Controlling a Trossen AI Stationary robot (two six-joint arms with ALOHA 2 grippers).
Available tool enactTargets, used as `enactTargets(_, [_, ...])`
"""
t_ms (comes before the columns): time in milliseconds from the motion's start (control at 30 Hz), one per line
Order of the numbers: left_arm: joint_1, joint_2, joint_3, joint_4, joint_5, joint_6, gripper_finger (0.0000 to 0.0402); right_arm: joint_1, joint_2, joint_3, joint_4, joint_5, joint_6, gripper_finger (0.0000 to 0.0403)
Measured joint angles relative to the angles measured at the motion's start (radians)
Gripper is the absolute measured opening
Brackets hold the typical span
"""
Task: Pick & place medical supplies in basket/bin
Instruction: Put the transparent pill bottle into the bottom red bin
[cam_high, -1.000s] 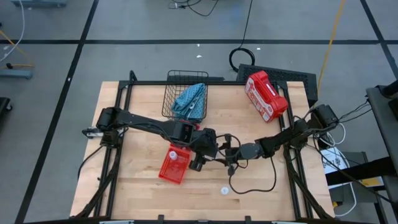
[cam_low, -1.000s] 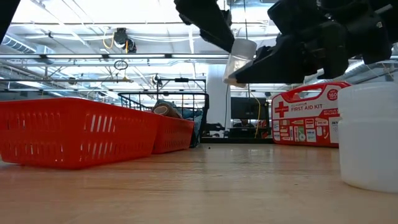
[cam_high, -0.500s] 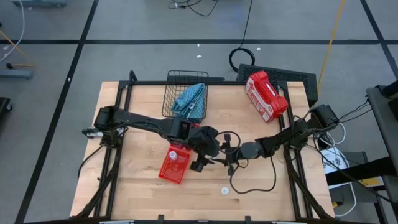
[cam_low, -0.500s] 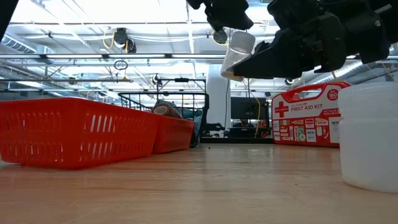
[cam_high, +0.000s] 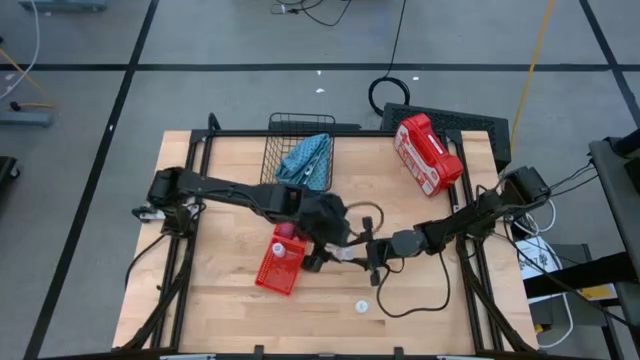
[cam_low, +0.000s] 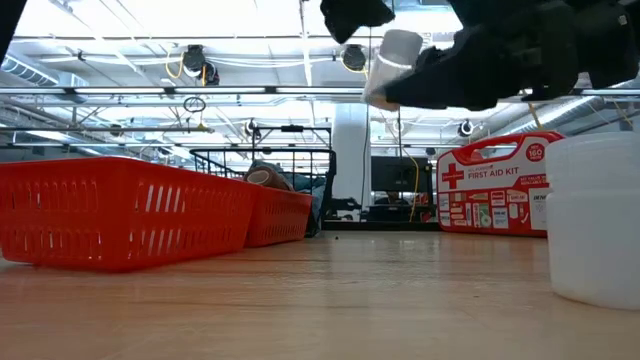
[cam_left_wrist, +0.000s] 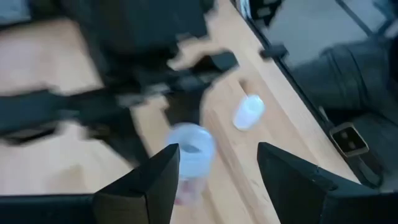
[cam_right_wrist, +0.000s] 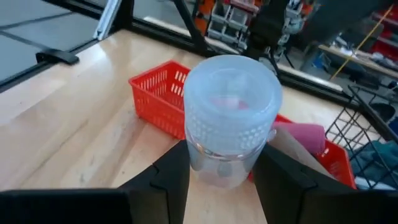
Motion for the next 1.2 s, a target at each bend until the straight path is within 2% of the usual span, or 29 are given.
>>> enactTargets(100, [0.02, -0.045, -0.043, 0.063, 0.003, 0.0, 0.0223, 0.003, -0.027, 0.0, -0.062, 0.029, 0.024, 0.0144])
enactTargets(233, [0.044, -0.109, -0.207, 0.267, 0.02, -0.037, 0.0223, 0.006, -0.04, 0.0, -0.099, 0.068, 0.046, 0.0146])
enactTargets(367, [0.071, -0.176, -0.407, 0.598, -0.003, -0.138, 0.0223, -0.005, -0.038, -0.002, -0.117, 0.08, 0.081, 0.0143])
enactTargets(467, [0.073, -0.179, -0.537, 0.866, -0.019, -0.209, 0.0223, -0.032, -0.039, -0.001, -0.111, 0.079, 0.096, 0.0143])
enactTargets(567, [0.064, -0.18, -0.625, 1.02, -0.018, -0.202, 0.0223, -0.066, -0.039, -0.001, -0.099, 0.08, 0.102, 0.0147])
enactTargets(700, [0.063, -0.179, -0.683, 1.034, -0.068, -0.201, 0.0223, -0.095, -0.039, -0.001, -0.097, 0.075, 0.1, 0.0143])
enactTargets(800, [0.063, -0.181, -0.685, 1.0, -0.085, -0.191, 0.0223, -0.108, -0.038, -0.001, -0.084, 0.071, 0.072, 0.0142])
enactTargets(967, [0.063, -0.182, -0.683, 0.965, -0.194, -0.185, 0.0223, -0.123, -0.036, 0.004, -0.085, 0.037, 0.064, 0.0146])
enactTargets(1200, [0.065, -0.179, -0.686, 0.955, -0.25, -0.146, 0.0223, -0.127, -0.038, 0.01, -0.071, 0.025, 0.069, 0.0142])
